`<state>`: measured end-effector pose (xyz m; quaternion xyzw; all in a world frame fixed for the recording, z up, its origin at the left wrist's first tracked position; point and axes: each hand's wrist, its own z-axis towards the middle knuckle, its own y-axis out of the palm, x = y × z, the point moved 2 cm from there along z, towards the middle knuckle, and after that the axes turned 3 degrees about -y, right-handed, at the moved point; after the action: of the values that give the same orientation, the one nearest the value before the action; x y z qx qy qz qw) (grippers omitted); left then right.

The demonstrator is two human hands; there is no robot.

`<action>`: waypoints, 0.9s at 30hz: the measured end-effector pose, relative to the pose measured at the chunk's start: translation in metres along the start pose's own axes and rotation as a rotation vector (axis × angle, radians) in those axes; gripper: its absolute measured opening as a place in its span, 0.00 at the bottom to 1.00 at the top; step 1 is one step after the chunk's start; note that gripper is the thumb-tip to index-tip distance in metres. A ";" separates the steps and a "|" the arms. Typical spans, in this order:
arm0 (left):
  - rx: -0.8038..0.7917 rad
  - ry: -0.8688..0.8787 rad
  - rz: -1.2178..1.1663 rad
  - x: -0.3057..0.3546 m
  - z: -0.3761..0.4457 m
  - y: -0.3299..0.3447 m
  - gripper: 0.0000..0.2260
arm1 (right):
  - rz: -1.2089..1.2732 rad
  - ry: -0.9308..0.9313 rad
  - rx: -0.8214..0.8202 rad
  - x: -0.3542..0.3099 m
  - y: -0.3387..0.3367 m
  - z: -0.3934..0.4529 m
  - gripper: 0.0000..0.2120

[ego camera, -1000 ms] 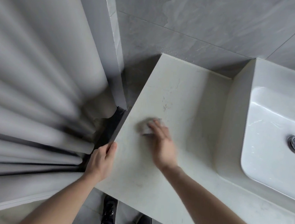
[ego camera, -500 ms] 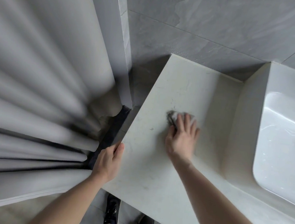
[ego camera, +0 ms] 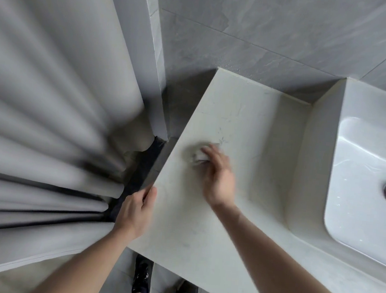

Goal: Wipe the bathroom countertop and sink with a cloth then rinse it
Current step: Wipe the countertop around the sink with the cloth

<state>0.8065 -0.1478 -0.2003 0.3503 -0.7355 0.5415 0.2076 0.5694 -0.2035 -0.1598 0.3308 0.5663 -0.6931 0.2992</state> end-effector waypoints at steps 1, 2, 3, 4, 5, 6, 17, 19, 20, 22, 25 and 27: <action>-0.001 0.001 0.000 0.001 0.000 0.000 0.27 | -0.036 0.043 0.073 0.016 -0.018 0.002 0.22; -0.001 0.000 -0.001 0.002 0.000 -0.001 0.26 | -0.088 0.084 0.141 0.034 -0.036 0.004 0.22; 0.001 -0.002 -0.002 0.004 -0.001 -0.001 0.26 | -0.151 0.137 0.193 0.052 -0.055 0.005 0.22; 0.003 -0.006 0.000 0.005 -0.001 -0.001 0.26 | -0.216 0.206 0.218 0.068 -0.072 0.005 0.22; 0.005 -0.011 0.004 0.005 -0.001 -0.001 0.25 | -0.282 0.271 0.219 0.083 -0.085 0.003 0.23; 0.006 -0.018 0.008 0.006 -0.001 -0.001 0.25 | -0.346 0.309 0.202 0.094 -0.095 -0.001 0.24; 0.022 0.024 0.029 -0.003 0.002 0.002 0.27 | -0.468 0.297 0.075 0.043 -0.022 0.011 0.31; 0.020 0.037 0.020 -0.004 0.003 0.002 0.28 | -0.447 0.175 -0.029 0.017 0.009 0.009 0.31; 0.022 0.040 0.017 -0.004 0.003 0.002 0.28 | -0.425 0.114 -0.079 0.003 0.024 0.006 0.32; 0.024 0.048 0.010 -0.003 0.003 0.002 0.26 | -0.367 -0.003 -0.172 -0.025 0.052 -0.004 0.33; 0.000 0.036 -0.021 -0.001 0.002 0.001 0.26 | -0.335 -0.133 -0.243 -0.042 0.076 -0.014 0.28; -0.001 0.030 -0.022 -0.001 0.002 0.000 0.26 | -0.305 -0.177 -0.258 -0.038 0.076 -0.015 0.27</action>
<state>0.8072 -0.1494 -0.2021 0.3504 -0.7286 0.5440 0.2246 0.6540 -0.2010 -0.1765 0.1383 0.6654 -0.6783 0.2794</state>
